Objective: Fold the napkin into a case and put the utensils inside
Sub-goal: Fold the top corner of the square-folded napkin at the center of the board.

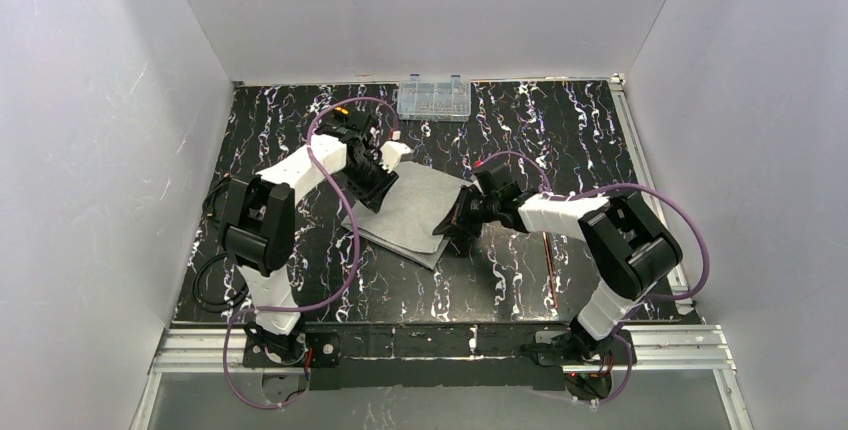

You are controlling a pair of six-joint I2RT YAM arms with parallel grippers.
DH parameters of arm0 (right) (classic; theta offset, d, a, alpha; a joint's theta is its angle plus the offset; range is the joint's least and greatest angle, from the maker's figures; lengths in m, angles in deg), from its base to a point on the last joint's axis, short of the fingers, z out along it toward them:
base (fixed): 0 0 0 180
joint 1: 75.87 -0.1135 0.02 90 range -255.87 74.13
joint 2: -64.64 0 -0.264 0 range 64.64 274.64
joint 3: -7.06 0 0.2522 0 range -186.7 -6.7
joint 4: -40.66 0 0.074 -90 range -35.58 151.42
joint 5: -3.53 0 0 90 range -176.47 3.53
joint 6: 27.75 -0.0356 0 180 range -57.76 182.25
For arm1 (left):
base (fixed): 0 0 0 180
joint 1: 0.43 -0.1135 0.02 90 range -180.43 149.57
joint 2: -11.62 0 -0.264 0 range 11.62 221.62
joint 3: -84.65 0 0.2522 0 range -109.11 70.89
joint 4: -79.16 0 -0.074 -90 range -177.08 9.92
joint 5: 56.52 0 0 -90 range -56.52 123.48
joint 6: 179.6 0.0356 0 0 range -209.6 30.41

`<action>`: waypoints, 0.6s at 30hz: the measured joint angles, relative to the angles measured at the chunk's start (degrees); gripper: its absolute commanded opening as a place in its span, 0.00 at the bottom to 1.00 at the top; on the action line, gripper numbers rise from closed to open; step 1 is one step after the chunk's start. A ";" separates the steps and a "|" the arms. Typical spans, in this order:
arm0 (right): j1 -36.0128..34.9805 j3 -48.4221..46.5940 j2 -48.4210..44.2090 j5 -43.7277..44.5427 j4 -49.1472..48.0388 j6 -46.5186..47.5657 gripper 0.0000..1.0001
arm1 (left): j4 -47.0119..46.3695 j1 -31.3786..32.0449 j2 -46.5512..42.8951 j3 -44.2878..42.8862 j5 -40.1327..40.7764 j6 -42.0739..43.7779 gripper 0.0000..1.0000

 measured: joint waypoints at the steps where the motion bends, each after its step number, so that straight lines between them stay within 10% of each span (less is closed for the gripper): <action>1: -0.20 0.00 -0.02 0.13 0.26 0.13 0.05 | -0.02 -0.07 -0.13 0.15 0.02 0.13 0.33; 18: -3.89 -3.58 2.03 3.89 9.27 5.68 0.18 | 1.42 -0.87 -5.20 6.03 -0.02 3.43 0.32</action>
